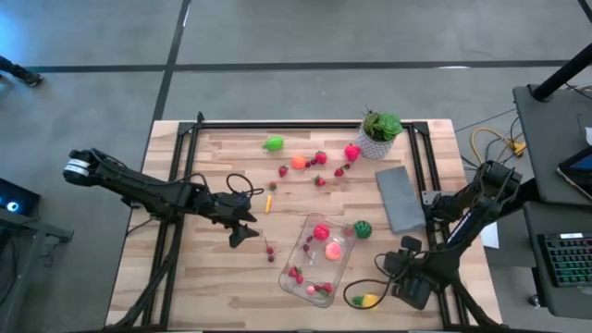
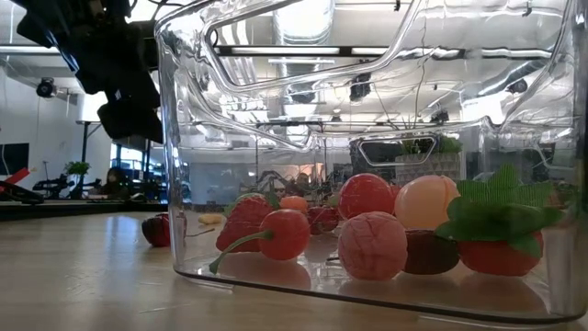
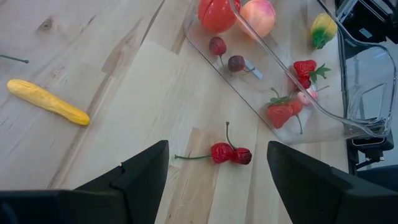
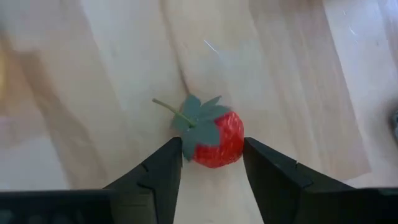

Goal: Pick and placing Produce into tupperware
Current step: Put the red strawberry into the transparent basket

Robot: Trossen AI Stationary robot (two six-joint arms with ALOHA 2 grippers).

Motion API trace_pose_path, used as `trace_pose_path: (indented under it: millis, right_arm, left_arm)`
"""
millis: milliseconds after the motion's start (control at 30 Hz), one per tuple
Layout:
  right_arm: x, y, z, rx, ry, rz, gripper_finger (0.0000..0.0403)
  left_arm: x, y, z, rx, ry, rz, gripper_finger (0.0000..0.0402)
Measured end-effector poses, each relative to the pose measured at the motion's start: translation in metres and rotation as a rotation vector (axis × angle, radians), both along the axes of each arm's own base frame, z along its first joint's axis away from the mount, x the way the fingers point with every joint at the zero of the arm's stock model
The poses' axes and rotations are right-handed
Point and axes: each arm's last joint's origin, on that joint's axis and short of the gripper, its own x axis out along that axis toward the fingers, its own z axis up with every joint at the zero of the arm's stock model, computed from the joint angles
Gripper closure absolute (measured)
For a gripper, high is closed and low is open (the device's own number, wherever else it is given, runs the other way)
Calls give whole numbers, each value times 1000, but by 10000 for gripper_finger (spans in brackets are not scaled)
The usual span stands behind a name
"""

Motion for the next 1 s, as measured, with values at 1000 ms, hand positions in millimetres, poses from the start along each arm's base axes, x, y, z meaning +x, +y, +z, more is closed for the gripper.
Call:
trace_pose_path:
  millis: [1000]
  right_arm:
    - [48, 8, 78, -97, -254, -65, 272]
  left_arm:
    - [0, 0, 0, 1, 0, 0, 144]
